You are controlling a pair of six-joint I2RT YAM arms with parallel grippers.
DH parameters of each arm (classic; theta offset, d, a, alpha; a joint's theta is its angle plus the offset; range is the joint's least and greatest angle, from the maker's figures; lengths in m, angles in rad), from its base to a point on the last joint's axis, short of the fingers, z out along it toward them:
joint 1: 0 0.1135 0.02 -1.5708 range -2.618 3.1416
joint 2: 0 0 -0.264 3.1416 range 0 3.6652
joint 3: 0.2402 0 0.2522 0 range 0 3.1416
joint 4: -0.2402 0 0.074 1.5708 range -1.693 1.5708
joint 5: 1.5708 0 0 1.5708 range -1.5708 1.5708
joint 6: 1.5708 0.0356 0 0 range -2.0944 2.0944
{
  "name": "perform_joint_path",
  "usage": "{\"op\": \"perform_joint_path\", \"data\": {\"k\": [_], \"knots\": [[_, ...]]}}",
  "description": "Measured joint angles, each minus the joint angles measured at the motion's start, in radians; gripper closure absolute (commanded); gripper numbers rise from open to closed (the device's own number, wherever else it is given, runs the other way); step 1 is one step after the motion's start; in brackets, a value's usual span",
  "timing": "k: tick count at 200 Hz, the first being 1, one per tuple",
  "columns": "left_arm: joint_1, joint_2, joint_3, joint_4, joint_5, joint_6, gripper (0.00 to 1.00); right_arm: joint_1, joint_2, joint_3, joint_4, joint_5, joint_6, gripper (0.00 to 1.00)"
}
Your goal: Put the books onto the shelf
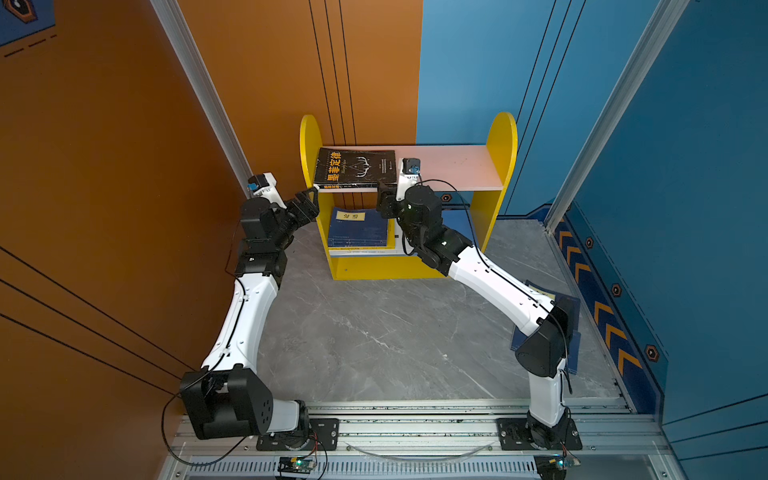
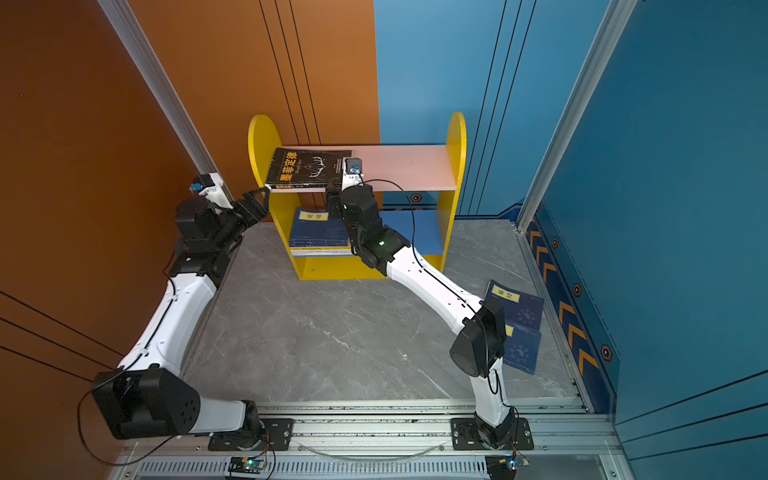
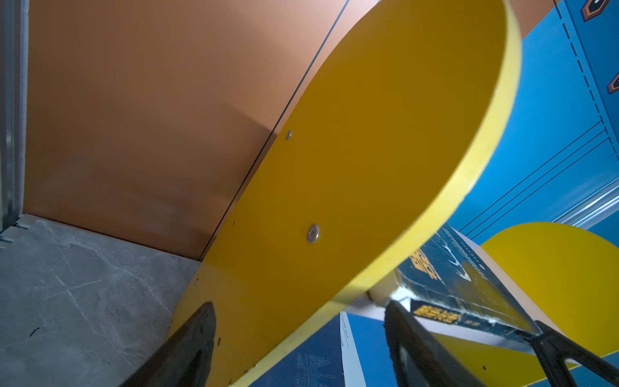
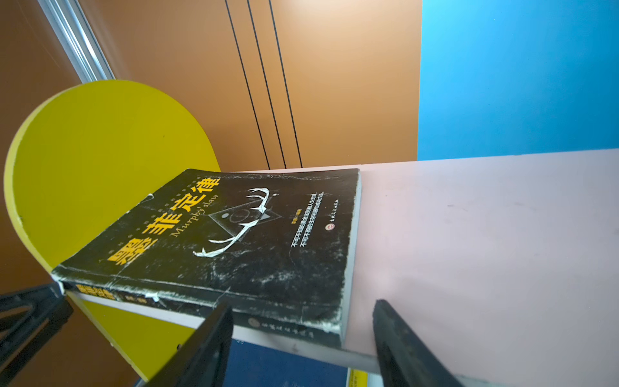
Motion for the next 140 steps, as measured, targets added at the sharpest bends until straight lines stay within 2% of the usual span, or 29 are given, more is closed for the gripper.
{"op": "perform_joint_path", "data": {"k": [49, 105, 140], "knots": [[0.0, -0.118, -0.024, -0.017, 0.001, 0.003, 0.15, 0.015, -0.072, -0.084, -0.007, 0.024, -0.002, 0.18], [0.0, -0.213, -0.091, -0.028, 0.015, 0.002, 0.15, 0.024, -0.171, -0.195, -0.004, 0.103, -0.002, 0.16], [-0.001, -0.251, -0.137, -0.052, 0.017, -0.003, 0.15, 0.029, -0.245, -0.273, -0.007, 0.194, -0.003, 0.16]]}}
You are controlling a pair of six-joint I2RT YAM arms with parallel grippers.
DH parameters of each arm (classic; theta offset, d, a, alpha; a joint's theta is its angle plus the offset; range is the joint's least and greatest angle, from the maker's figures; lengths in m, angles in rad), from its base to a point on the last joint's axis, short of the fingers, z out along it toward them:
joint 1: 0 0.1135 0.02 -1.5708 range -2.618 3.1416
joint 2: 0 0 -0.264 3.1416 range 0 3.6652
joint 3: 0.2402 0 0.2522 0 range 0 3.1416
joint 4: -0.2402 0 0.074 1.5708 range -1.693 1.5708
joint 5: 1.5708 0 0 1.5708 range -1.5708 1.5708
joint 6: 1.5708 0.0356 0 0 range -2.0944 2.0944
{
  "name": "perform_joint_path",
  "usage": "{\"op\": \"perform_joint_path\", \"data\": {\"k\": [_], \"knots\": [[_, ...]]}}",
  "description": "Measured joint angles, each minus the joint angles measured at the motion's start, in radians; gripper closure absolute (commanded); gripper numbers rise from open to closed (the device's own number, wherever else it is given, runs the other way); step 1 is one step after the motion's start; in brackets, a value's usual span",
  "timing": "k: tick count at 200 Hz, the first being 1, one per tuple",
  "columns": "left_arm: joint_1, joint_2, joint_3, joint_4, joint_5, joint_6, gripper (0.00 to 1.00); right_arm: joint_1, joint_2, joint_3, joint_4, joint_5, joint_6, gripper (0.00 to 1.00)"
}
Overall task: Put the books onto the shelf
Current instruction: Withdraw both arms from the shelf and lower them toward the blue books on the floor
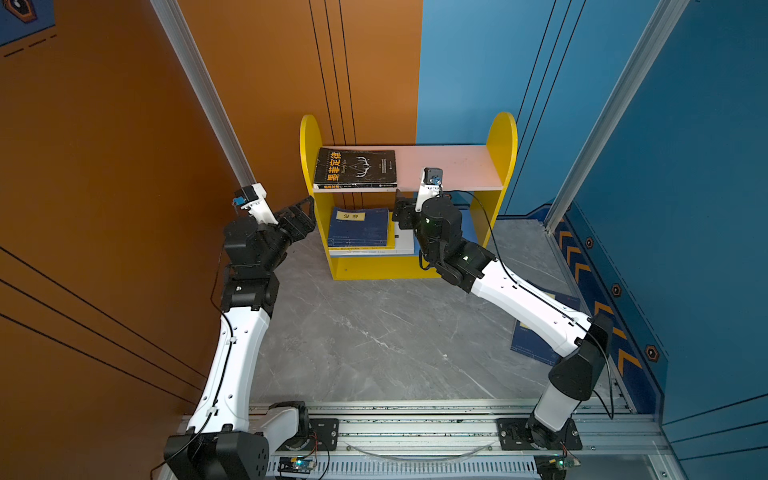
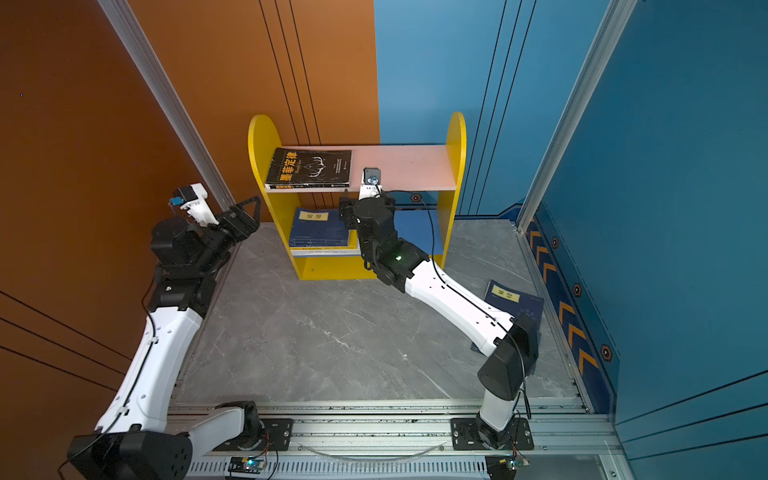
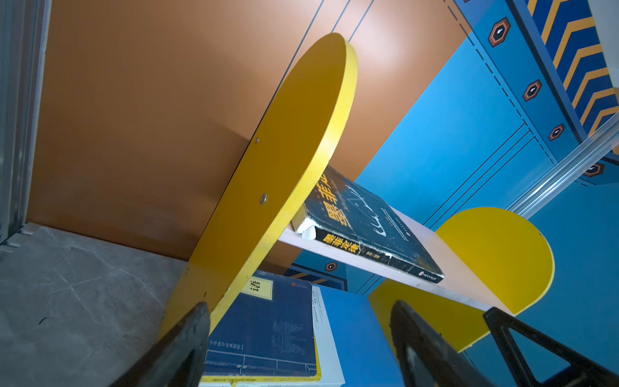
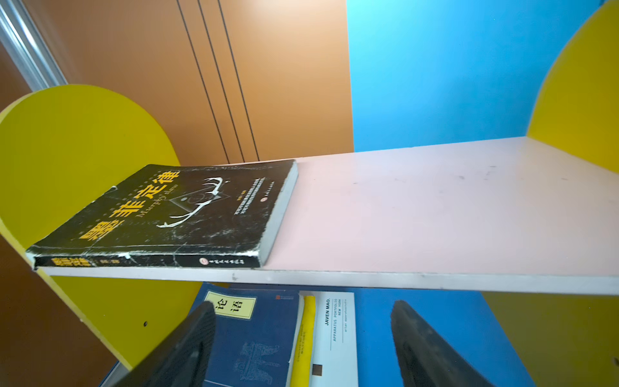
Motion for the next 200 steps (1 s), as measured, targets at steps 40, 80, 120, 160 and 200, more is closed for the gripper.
{"op": "perform_joint_path", "data": {"k": [40, 80, 120, 160, 200], "knots": [[-0.041, -0.071, -0.08, -0.011, -0.001, -0.02, 0.15, 0.001, -0.117, -0.163, 0.002, 0.088, 0.02, 0.15], [-0.167, -0.092, -0.143, -0.035, -0.024, -0.032, 0.15, -0.027, -0.198, -0.267, -0.049, 0.154, 0.098, 0.14], [-0.384, -0.052, -0.177, -0.064, -0.126, -0.031, 0.15, -0.185, -0.315, -0.391, -0.198, 0.154, 0.266, 0.14], [-0.582, 0.027, -0.177, -0.095, -0.242, -0.031, 0.15, -0.514, -0.436, -0.509, -0.388, 0.045, 0.473, 0.11], [-0.729, 0.099, -0.153, -0.138, -0.347, -0.031, 0.15, -0.792, -0.44, -0.552, -0.541, -0.119, 0.541, 0.0]]}}
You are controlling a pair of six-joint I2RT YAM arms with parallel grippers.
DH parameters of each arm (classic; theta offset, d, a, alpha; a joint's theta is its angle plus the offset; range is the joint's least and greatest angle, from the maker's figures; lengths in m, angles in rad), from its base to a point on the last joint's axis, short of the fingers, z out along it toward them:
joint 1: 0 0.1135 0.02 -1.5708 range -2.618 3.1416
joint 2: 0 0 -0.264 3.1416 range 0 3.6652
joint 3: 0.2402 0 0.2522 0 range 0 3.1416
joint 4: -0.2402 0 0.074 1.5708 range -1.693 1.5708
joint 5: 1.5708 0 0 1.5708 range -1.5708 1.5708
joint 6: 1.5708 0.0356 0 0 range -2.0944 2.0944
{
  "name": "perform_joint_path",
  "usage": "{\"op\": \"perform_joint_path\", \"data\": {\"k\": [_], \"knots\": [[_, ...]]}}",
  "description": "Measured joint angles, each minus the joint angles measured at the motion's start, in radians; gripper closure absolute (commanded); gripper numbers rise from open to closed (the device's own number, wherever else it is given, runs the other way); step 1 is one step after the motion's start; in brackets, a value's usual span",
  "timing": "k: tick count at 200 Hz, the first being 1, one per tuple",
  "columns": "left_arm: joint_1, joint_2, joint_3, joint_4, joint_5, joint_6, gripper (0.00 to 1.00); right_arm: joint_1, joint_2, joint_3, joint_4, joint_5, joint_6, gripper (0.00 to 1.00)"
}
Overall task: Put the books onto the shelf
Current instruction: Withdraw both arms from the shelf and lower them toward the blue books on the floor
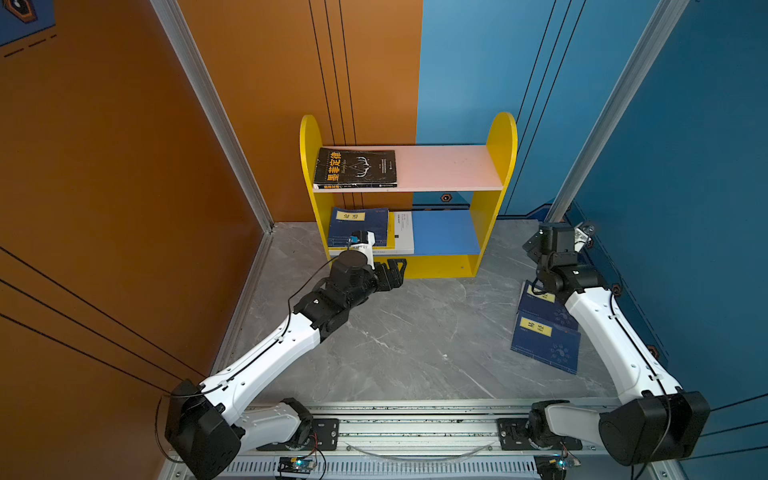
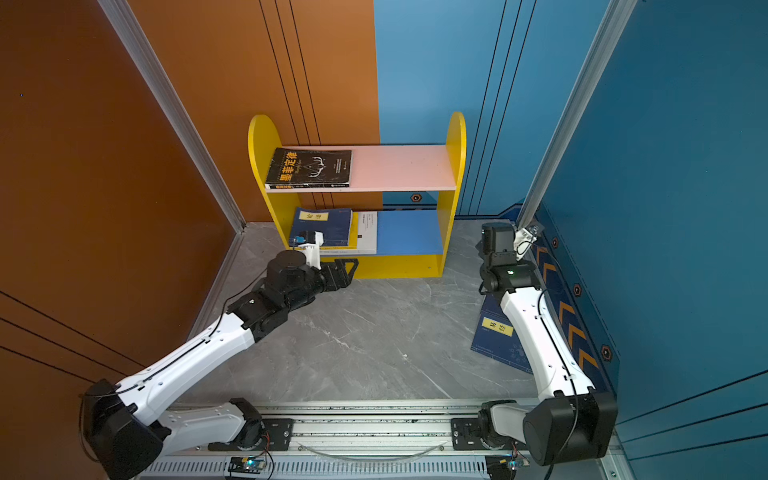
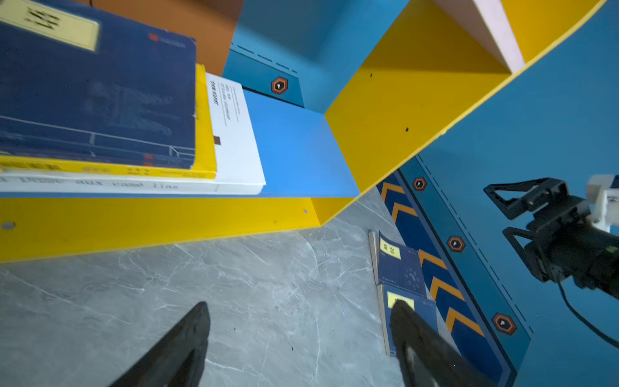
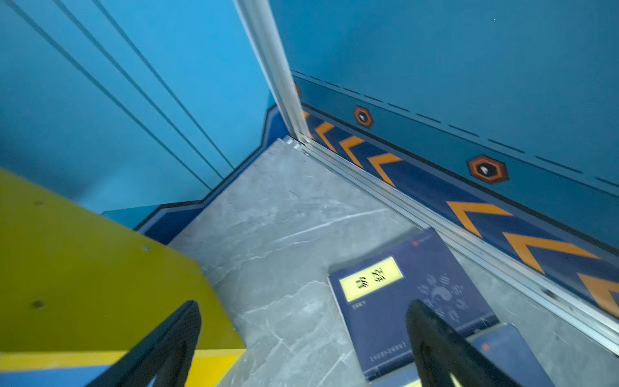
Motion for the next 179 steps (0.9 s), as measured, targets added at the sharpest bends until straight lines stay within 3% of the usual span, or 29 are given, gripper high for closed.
{"op": "perform_joint_path", "data": {"k": [46, 98, 132, 143, 149, 179], "knots": [[-0.113, 0.035, 0.022, -0.053, -0.108, -0.002, 0.15, -0.258, 0.072, -0.105, -0.089, -0.146, 0.011, 0.0], [-0.193, 0.039, 0.023, -0.074, -0.198, -0.043, 0.15, -0.468, 0.241, -0.188, -0.114, -0.327, 0.01, 0.0], [-0.231, 0.061, 0.025, -0.1, -0.239, -0.061, 0.15, -0.533, 0.298, -0.235, -0.113, -0.384, 0.002, 0.01], [-0.241, 0.068, 0.025, -0.103, -0.25, -0.066, 0.15, -0.541, 0.324, -0.24, -0.112, -0.4, -0.007, 0.03], [-0.246, 0.071, 0.025, -0.106, -0.256, -0.068, 0.1, -0.544, 0.338, -0.241, -0.112, -0.404, -0.011, 0.04], [-0.261, 0.089, 0.031, -0.115, -0.273, -0.088, 0.1, -0.546, 0.373, -0.254, -0.105, -0.429, -0.021, 0.03]]}}
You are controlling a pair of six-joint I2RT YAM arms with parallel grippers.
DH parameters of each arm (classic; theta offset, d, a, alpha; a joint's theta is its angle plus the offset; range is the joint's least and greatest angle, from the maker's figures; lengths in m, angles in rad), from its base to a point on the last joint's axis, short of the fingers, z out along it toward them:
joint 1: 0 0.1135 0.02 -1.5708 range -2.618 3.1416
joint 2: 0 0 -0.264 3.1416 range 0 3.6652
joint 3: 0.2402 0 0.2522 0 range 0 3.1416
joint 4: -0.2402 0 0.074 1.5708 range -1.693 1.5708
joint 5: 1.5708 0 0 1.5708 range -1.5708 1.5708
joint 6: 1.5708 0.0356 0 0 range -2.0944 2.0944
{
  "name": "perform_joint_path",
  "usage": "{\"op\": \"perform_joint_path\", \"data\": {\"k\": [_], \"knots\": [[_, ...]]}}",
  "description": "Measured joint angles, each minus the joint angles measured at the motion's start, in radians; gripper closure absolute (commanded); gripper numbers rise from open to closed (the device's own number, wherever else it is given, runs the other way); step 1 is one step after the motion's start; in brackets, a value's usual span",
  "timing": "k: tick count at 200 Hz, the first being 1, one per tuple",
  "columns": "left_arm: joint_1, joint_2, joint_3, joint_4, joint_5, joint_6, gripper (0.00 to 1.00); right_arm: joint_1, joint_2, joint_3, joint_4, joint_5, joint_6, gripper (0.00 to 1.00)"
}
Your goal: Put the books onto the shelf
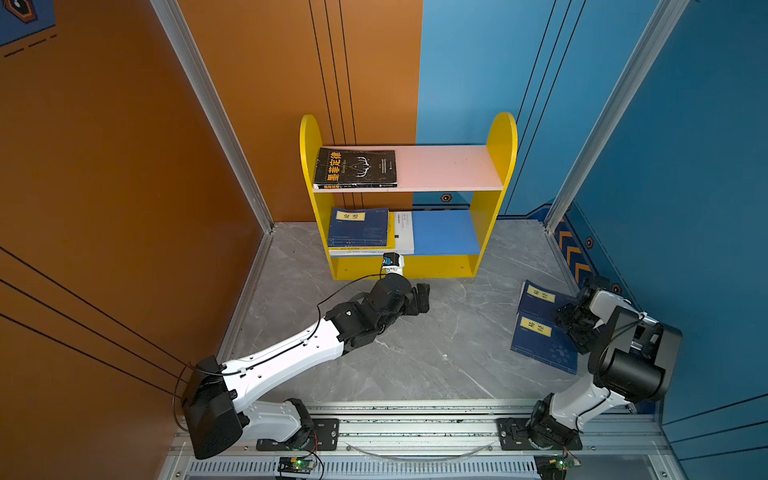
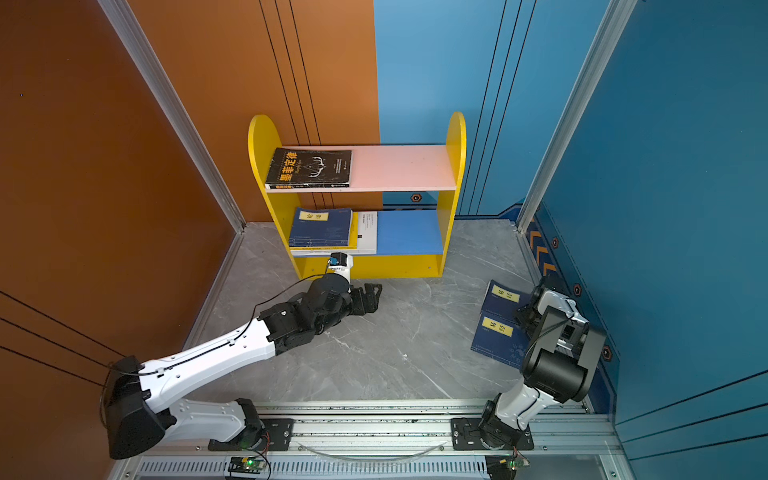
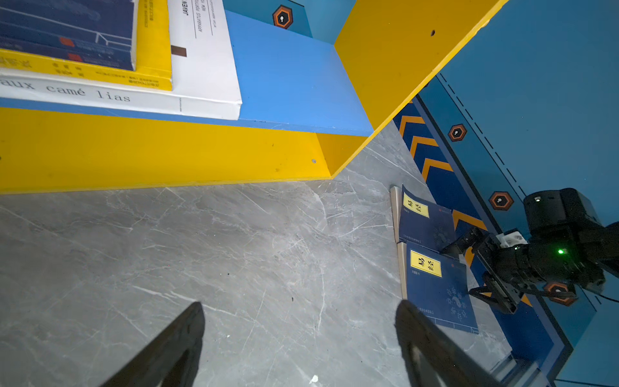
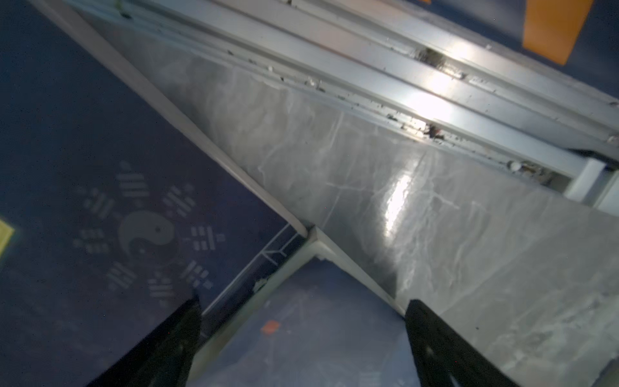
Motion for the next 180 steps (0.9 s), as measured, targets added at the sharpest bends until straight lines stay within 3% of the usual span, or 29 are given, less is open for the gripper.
{"op": "perform_joint_path", "data": {"k": [48, 95, 136, 180], "knots": [[-0.012, 0.135, 0.075, -0.03, 0.021, -0.01, 0.1, -0.001, -0.037, -0.061, 0.053, -0.05, 0.007, 0.04], [-0.018, 0.33, 0.174, -0.052, 0.122, -0.01, 0.09, 0.03, -0.151, -0.179, 0.101, -0.112, 0.05, 0.05], [-0.018, 0.47, 0.238, -0.053, 0.219, -0.011, 0.1, 0.217, -0.322, -0.311, 0.1, -0.183, 0.208, 0.04], [-0.015, 0.508, 0.242, -0.052, 0.267, -0.034, 0.1, 0.45, -0.489, -0.4, 0.067, -0.241, 0.444, 0.04]]}}
